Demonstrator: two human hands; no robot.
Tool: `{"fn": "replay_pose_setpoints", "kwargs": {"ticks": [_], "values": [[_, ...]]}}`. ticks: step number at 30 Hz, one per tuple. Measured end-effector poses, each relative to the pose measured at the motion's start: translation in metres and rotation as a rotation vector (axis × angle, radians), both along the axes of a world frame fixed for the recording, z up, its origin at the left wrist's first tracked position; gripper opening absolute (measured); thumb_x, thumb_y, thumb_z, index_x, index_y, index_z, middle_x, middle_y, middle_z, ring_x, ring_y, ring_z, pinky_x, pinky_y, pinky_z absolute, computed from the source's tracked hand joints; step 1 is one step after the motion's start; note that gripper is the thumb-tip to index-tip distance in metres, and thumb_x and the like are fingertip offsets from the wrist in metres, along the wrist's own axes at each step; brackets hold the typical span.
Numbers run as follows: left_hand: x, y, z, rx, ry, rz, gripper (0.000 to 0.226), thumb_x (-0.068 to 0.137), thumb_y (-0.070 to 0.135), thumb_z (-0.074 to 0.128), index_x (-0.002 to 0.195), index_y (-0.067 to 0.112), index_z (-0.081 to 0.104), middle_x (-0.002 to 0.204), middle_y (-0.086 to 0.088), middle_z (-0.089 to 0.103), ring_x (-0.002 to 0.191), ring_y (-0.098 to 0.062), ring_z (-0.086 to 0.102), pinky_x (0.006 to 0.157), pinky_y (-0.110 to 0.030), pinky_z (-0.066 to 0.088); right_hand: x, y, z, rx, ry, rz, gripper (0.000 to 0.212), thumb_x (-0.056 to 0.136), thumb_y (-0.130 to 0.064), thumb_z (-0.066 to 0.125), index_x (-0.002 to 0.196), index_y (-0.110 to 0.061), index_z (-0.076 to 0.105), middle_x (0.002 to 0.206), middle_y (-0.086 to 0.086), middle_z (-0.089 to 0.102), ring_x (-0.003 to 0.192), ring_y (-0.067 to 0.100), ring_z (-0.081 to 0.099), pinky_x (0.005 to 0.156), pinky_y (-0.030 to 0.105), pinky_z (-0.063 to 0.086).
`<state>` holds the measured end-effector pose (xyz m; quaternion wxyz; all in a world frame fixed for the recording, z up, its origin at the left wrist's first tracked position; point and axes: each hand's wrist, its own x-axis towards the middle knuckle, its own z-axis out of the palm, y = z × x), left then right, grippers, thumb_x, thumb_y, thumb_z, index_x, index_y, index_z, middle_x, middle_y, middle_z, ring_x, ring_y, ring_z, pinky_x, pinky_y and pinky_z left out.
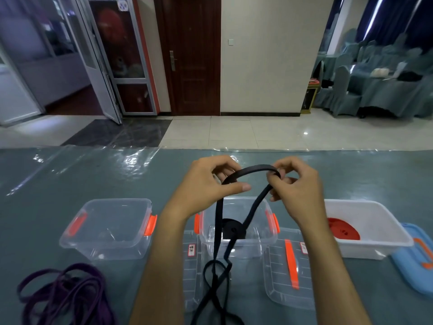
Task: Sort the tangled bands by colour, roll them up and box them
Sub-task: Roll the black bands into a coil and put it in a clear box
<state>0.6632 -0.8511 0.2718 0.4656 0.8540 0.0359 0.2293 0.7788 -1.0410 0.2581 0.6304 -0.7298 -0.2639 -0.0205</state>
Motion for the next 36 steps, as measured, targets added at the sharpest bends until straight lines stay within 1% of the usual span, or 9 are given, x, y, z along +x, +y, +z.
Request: {"fn": "replay_pose_setpoints", "kwargs": {"ticks": [3, 6, 9, 14, 20, 23, 27, 34, 36], "values": [[0.002, 0.007, 0.0, -0.049, -0.03, -0.026, 0.025, 0.078, 0.044, 0.093, 0.094, 0.033, 0.078, 0.08, 0.013, 0.072, 0.068, -0.001, 0.058, 0.065, -0.017, 0.047, -0.004, 0.008, -0.001, -0.022, 0.105, 0.13, 0.014, 0.087, -0.01, 0.084, 0.089, -0.015, 0.07, 0.083, 0.031, 0.056, 0.063, 0.038, 0.064, 0.057, 0.027, 0.062], [0.004, 0.008, -0.005, -0.006, -0.022, -0.021, 0.026, 0.077, 0.047, 0.092, 0.095, 0.035, 0.077, 0.087, 0.013, 0.076, 0.08, -0.009, 0.069, 0.07, -0.018, 0.05, -0.009, 0.011, -0.001, -0.046, 0.145, 0.273, 0.024, 0.081, -0.023, 0.088, 0.095, -0.011, 0.072, 0.076, 0.023, 0.065, 0.068, 0.03, 0.073, 0.064, 0.025, 0.063], [0.011, 0.007, -0.011, 0.03, -0.019, 0.011, 0.028, 0.075, 0.045, 0.094, 0.095, 0.036, 0.078, 0.088, 0.015, 0.076, 0.087, -0.012, 0.071, 0.076, -0.029, 0.055, -0.012, 0.011, -0.003, -0.049, 0.184, 0.428, 0.017, 0.094, -0.011, 0.077, 0.111, -0.014, 0.074, 0.089, 0.013, 0.076, 0.084, 0.028, 0.079, 0.074, 0.03, 0.064], [0.012, 0.011, -0.012, 0.096, -0.047, 0.036, 0.036, 0.077, 0.042, 0.093, 0.108, 0.044, 0.075, 0.095, 0.018, 0.076, 0.089, -0.011, 0.07, 0.078, -0.031, 0.06, -0.009, 0.002, 0.002, -0.031, 0.27, 0.581, 0.038, 0.108, -0.002, 0.052, 0.14, -0.02, 0.061, 0.111, 0.013, 0.08, 0.107, 0.027, 0.077, 0.09, 0.032, 0.062], [0.019, -0.002, -0.012, 0.225, -0.04, 0.019, 0.042, 0.084, 0.035, 0.088, 0.123, 0.04, 0.075, 0.096, 0.015, 0.076, 0.085, -0.015, 0.068, 0.08, -0.039, 0.059, -0.016, 0.01, 0.015, -0.017, 0.309, 0.446, 0.029, 0.096, -0.045, 0.066, 0.117, -0.029, 0.079, 0.101, 0.011, 0.081, 0.095, 0.028, 0.08, 0.087, 0.037, 0.064], [0.02, -0.008, -0.015, 0.27, -0.048, 0.01, 0.047, 0.084, 0.035, 0.088, 0.129, 0.038, 0.073, 0.098, 0.018, 0.074, 0.088, -0.009, 0.066, 0.082, -0.037, 0.059, -0.017, 0.011, 0.014, -0.014, 0.255, 0.322, 0.015, 0.1, -0.029, 0.068, 0.107, -0.027, 0.081, 0.09, 0.008, 0.082, 0.086, 0.027, 0.079, 0.082, 0.033, 0.065], [0.018, -0.005, -0.017, 0.252, -0.084, 0.04, 0.042, 0.085, 0.039, 0.088, 0.125, 0.033, 0.076, 0.104, 0.017, 0.077, 0.099, -0.001, 0.066, 0.086, -0.029, 0.059, -0.015, 0.007, 0.016, 0.007, 0.239, 0.249, 0.019, 0.103, -0.011, 0.062, 0.11, -0.022, 0.076, 0.088, 0.002, 0.082, 0.082, 0.017, 0.08, 0.079, 0.031, 0.065], [0.014, -0.006, -0.012, 0.105, -0.04, 0.016, 0.022, 0.087, 0.022, 0.087, 0.108, 0.027, 0.081, 0.097, 0.015, 0.077, 0.096, 0.0, 0.072, 0.082, -0.023, 0.063, -0.019, 0.007, 0.02, 0.002, 0.231, 0.233, 0.018, 0.1, -0.036, 0.067, 0.102, -0.028, 0.083, 0.091, 0.0, 0.081, 0.079, 0.012, 0.075, 0.072, 0.028, 0.065], [0.012, -0.006, -0.01, 0.095, -0.001, 0.007, 0.02, 0.087, 0.021, 0.087, 0.106, 0.025, 0.082, 0.097, 0.014, 0.077, 0.095, 0.0, 0.072, 0.085, -0.025, 0.062, -0.017, 0.006, 0.02, 0.049, 0.228, 0.179, 0.011, 0.096, -0.028, 0.075, 0.1, -0.024, 0.084, 0.089, 0.0, 0.081, 0.076, 0.013, 0.074, 0.071, 0.027, 0.064]]}}
